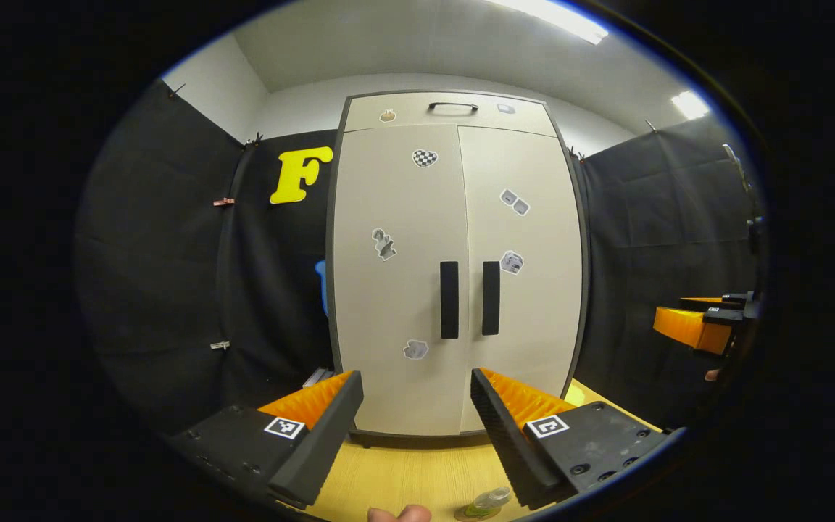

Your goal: Grasp the bottle in the cabinet with the left hand and place it on the coaster, then close the right door with the right hand and the left door with the left hand.

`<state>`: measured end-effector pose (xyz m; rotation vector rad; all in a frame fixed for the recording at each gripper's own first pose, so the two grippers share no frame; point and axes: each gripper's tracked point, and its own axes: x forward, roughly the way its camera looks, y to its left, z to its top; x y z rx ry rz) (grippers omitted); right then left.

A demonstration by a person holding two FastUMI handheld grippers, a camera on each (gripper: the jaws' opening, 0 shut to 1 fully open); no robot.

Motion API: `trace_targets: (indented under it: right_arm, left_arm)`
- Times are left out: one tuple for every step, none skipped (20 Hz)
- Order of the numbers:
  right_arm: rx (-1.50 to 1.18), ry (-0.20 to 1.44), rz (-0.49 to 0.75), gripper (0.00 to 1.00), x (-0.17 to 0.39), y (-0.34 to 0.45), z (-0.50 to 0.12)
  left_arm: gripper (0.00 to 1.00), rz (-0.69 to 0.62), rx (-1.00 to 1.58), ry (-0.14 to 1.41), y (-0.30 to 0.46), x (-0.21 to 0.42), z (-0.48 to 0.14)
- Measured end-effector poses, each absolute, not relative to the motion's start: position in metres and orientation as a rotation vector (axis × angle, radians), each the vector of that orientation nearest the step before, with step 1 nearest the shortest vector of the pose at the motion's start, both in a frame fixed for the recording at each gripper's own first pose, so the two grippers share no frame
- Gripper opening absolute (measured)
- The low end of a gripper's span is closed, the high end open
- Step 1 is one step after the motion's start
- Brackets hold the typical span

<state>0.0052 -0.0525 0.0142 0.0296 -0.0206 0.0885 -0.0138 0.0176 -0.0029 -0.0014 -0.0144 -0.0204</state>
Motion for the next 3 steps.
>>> trace_targets:
  right_arm:
    - [0.027,-0.022,0.091,0.95,0.0055,-0.0524,0.0138]
    - [0.025,-0.020,0.095,0.95,0.0056,-0.0512,0.0131]
    - [0.024,-0.018,0.095,0.96,0.0055,-0.0513,0.0125]
  left_arm:
    - [0.95,-0.017,-0.002,-0.015,0.0184,-0.0141,-0.0031]
    - [0.95,-0.016,-0.002,-0.014,0.0187,-0.0140,-0.0037]
    - [0.95,-0.014,-0.003,-0.012,0.0188,-0.0133,-0.0041]
